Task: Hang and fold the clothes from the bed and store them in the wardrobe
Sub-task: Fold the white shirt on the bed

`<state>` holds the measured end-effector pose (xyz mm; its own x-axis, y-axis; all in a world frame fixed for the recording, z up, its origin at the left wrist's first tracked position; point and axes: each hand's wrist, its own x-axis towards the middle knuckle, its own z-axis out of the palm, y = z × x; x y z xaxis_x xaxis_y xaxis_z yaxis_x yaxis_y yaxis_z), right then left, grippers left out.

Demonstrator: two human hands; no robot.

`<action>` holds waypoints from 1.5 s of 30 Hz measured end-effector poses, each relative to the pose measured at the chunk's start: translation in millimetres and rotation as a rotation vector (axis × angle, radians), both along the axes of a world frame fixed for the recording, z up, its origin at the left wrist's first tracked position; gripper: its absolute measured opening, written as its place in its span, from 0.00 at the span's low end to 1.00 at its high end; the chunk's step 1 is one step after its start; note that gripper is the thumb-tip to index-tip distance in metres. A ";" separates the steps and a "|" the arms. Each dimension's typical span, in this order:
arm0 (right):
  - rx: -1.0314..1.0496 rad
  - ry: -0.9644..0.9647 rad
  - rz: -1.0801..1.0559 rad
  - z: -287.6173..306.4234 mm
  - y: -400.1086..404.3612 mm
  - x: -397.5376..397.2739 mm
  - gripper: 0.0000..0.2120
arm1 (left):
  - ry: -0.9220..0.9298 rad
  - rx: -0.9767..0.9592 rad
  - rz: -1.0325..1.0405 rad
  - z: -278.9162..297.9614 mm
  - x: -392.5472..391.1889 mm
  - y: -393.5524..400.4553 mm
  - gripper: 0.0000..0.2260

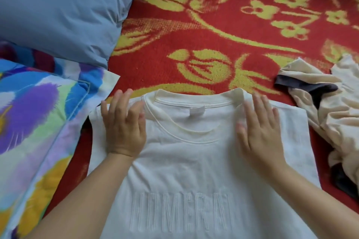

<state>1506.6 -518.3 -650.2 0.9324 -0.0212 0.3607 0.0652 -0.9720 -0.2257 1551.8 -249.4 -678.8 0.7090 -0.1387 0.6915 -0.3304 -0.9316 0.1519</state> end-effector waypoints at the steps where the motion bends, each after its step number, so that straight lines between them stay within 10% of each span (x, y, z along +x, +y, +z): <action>1: -0.024 0.073 0.007 -4.9 9.2 -0.9 0.26 | 0.015 0.025 -0.066 1.1 0.4 -0.5 0.11; 19: -0.083 0.245 -0.074 -8.2 20.9 9.4 0.35 | 0.839 0.397 0.139 28.7 11.0 -15.1 0.27; 25: -0.028 0.280 -0.236 0.5 35.5 -17.7 0.34 | 0.791 0.600 0.320 49.2 -0.5 -43.0 0.24; 30: -0.102 0.219 -0.206 -14.8 35.3 -127.1 0.24 | 0.876 0.186 0.219 36.7 -88.3 -29.6 0.25; 45: -0.120 0.586 -0.015 2.1 53.6 -469.3 0.28 | 1.125 0.252 -0.009 42.6 -443.3 -2.3 0.29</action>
<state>1037.3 -464.8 -648.1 0.9767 -0.0270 -0.2127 -0.0511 -0.9928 -0.1084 1108.5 -251.8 -636.2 0.9052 -0.1911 -0.3796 -0.1327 -0.9756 0.1747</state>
